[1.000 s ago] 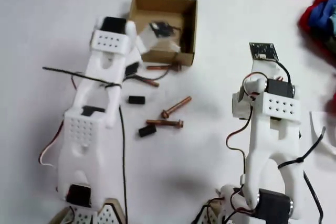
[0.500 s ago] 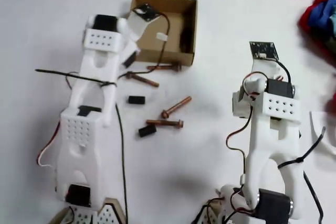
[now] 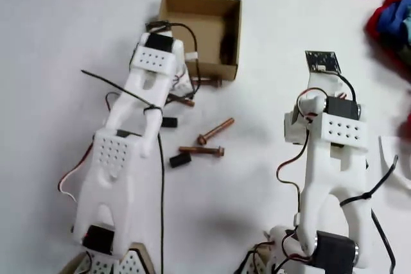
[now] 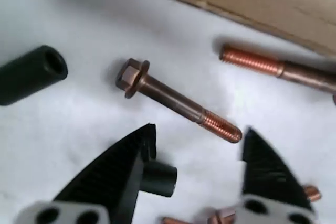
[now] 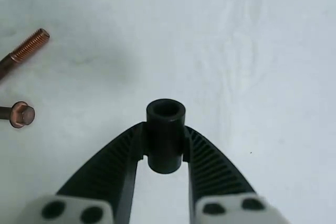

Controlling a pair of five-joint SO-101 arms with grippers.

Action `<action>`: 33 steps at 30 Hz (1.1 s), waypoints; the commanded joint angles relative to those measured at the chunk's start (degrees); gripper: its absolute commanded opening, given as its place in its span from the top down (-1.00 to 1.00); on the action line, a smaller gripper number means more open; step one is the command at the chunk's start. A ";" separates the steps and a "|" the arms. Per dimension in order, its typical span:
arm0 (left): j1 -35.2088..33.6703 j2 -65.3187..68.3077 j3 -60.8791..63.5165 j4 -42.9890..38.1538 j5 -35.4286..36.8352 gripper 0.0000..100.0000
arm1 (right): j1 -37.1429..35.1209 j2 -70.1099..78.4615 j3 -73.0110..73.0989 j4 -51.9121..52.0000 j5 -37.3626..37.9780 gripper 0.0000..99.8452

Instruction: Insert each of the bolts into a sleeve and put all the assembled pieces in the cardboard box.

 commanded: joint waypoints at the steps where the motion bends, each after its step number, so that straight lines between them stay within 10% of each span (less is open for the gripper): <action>1: 0.35 -0.18 -2.59 -0.70 4.48 0.25 | 0.31 -2.51 -0.35 -1.19 0.00 0.96; 10: -3.52 0.00 -2.68 -4.66 17.49 0.48 | 0.40 -2.51 -0.35 -1.71 -0.09 0.96; 28: -4.22 8.88 -6.46 -6.07 10.64 0.77 | 0.57 -2.51 -0.62 -2.07 0.18 0.96; 33: -4.40 8.44 -12.35 0.97 -1.14 0.81 | 0.66 -2.77 -0.53 -1.89 0.18 0.96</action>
